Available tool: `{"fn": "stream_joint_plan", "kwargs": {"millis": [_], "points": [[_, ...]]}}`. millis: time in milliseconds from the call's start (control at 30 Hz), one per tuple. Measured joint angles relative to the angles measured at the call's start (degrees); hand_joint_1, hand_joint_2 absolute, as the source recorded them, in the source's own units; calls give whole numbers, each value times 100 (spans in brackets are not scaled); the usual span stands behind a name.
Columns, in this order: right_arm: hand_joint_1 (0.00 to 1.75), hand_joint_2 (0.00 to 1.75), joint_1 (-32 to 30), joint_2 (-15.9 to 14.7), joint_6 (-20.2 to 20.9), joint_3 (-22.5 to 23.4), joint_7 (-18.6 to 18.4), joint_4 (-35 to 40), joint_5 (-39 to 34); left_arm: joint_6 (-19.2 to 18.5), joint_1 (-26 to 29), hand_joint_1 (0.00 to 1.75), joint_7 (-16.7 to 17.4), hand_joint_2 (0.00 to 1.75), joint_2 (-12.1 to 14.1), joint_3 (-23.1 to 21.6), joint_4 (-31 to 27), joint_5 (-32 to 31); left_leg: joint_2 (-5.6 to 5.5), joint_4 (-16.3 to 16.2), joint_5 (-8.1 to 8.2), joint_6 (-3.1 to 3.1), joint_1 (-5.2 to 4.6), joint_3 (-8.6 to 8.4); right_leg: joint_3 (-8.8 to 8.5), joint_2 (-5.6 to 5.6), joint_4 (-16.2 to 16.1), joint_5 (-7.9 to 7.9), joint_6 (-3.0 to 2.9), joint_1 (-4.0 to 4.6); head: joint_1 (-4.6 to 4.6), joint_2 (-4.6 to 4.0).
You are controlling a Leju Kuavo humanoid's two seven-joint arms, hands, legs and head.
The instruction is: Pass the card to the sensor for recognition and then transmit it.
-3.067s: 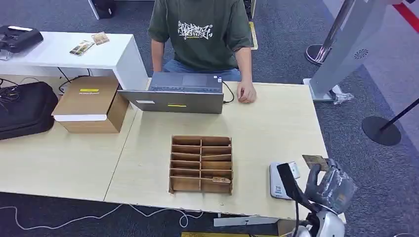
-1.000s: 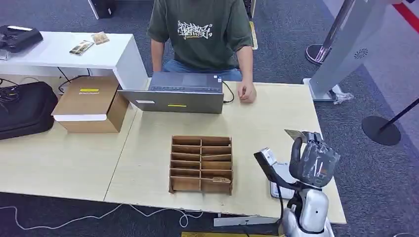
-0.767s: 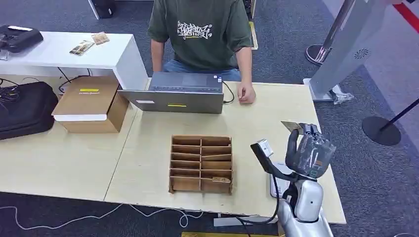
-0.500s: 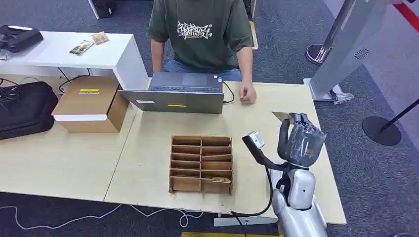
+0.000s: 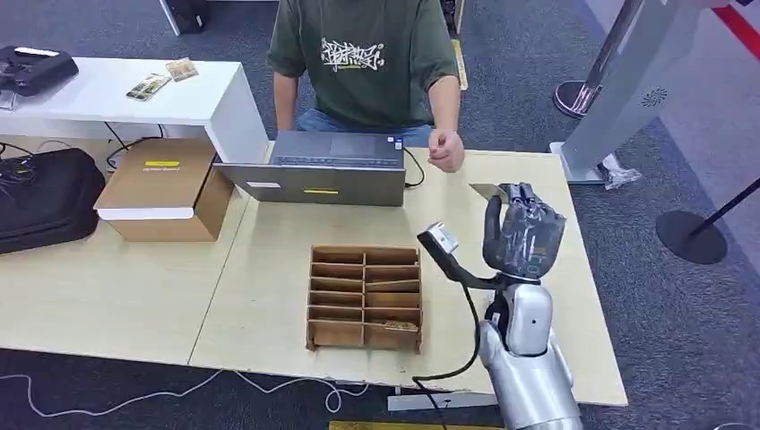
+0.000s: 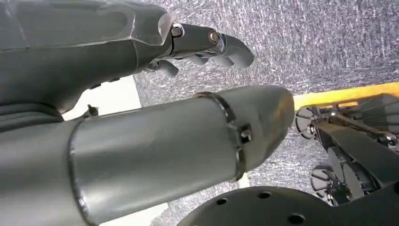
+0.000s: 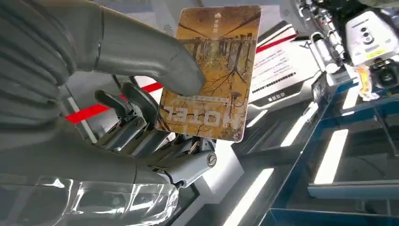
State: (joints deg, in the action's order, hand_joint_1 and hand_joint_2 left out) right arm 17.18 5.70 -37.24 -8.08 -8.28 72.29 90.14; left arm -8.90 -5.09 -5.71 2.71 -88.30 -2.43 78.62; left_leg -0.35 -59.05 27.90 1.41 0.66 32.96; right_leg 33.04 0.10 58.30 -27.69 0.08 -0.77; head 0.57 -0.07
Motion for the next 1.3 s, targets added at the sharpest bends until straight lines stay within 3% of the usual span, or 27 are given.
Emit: {"fn": "stream_joint_plan", "kwargs": {"millis": [433, 800, 1300], "points": [[175, 175, 1042, 302, 26, -416, 28, -1013, 0, -15, -51, 0, 72, 0, 24, 2, -55, -142, 0, 0, -1, 0, 0, 2, 3, 1, 1, 1, 0, 0, -2, 0], [175, 175, 2172, 562, 105, -925, -236, -2367, 0, -26, -113, 0, 142, 0, 42, 2, -103, -315, -3, 0, -6, 5, 0, 1, 2, 0, 3, 2, 0, 0, -2, 0], [175, 175, 2546, 748, 39, -1167, -146, -3087, -2, -85, -107, 0, 142, 0, 68, 2, -140, -197, -4, 0, -6, 5, 1, 3, 4, -1, 3, 2, 1, 0, 0, 0]]}}
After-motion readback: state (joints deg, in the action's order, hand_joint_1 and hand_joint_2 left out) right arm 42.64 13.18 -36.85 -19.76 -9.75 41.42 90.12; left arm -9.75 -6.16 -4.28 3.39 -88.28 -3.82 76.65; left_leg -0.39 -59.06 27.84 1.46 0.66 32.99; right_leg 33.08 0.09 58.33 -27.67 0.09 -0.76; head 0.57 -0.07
